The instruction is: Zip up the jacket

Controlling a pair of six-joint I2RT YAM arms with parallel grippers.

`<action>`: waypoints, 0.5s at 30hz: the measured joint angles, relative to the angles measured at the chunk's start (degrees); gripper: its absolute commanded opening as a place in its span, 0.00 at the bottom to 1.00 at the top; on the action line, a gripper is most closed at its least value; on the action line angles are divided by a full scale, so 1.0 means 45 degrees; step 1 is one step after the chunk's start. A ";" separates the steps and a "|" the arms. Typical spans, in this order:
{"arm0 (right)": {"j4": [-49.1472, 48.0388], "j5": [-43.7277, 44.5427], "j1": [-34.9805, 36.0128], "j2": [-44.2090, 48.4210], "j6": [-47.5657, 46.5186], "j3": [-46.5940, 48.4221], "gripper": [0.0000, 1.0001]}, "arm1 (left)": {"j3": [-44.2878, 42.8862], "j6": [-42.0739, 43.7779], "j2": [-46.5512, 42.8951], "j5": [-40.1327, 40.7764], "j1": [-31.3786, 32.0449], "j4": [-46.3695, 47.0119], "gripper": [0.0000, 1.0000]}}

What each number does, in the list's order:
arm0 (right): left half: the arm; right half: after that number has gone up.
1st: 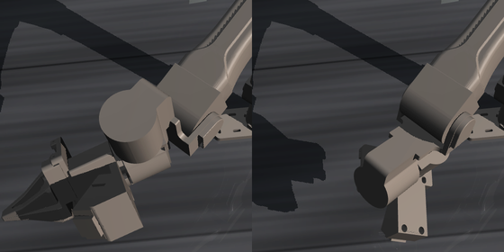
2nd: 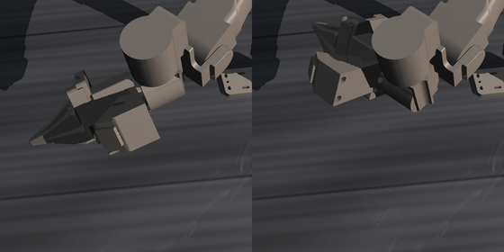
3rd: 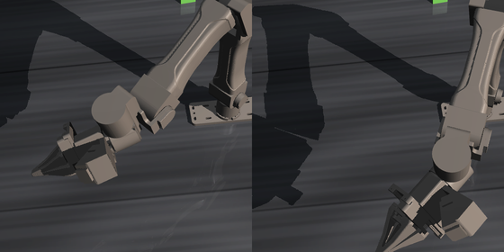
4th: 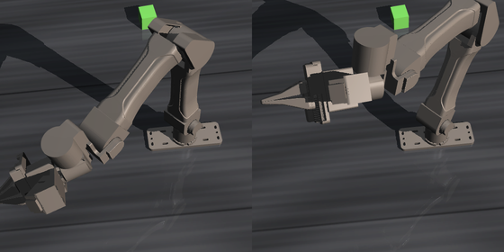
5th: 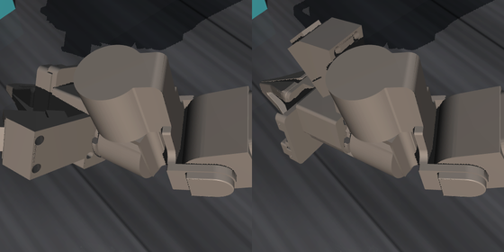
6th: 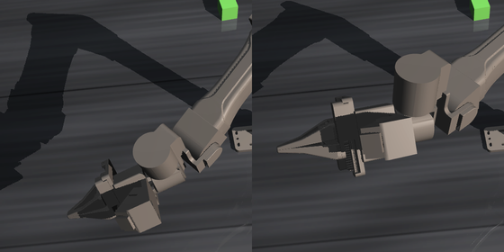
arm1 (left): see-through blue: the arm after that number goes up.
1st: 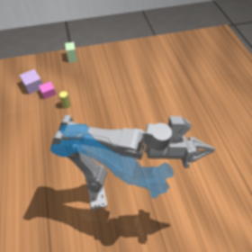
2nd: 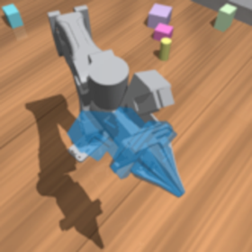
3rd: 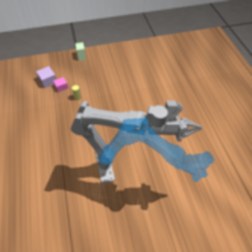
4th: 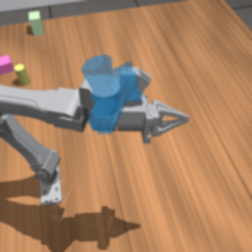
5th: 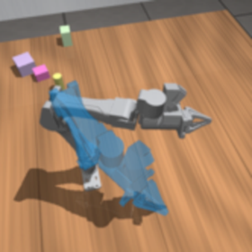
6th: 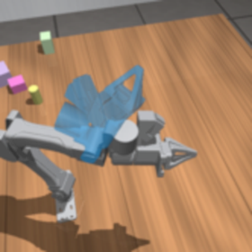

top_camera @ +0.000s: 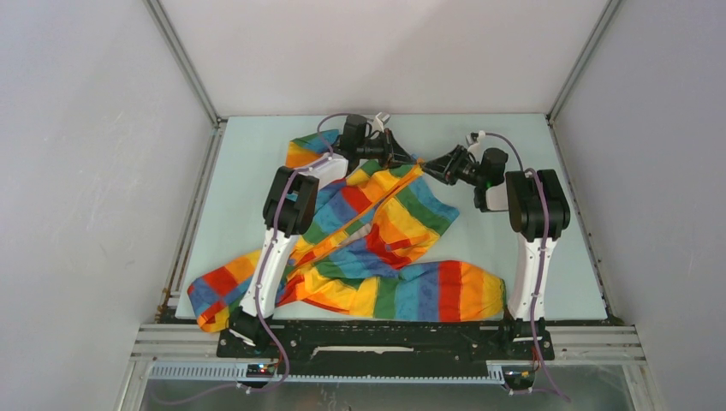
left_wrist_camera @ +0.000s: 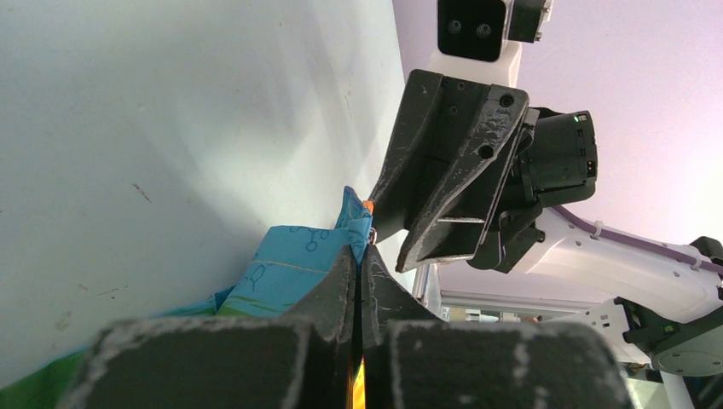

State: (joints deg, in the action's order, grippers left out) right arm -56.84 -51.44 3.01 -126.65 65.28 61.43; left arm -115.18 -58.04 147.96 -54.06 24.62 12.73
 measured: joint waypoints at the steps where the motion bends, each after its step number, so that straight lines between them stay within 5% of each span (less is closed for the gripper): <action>1: -0.0053 -0.0015 0.0005 0.0000 0.0073 0.0005 0.29 | 0.0000 0.0000 0.0000 0.0000 0.0000 0.0000 0.00; 15: -0.1977 -0.0180 0.0175 -0.1185 0.2006 0.1564 0.31 | 0.0000 0.0044 0.0005 0.0243 0.0000 -0.0437 0.00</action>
State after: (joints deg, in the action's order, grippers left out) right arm -65.73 -52.25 3.79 -131.98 74.30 68.47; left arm -115.18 -57.84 147.98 -52.97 24.62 10.76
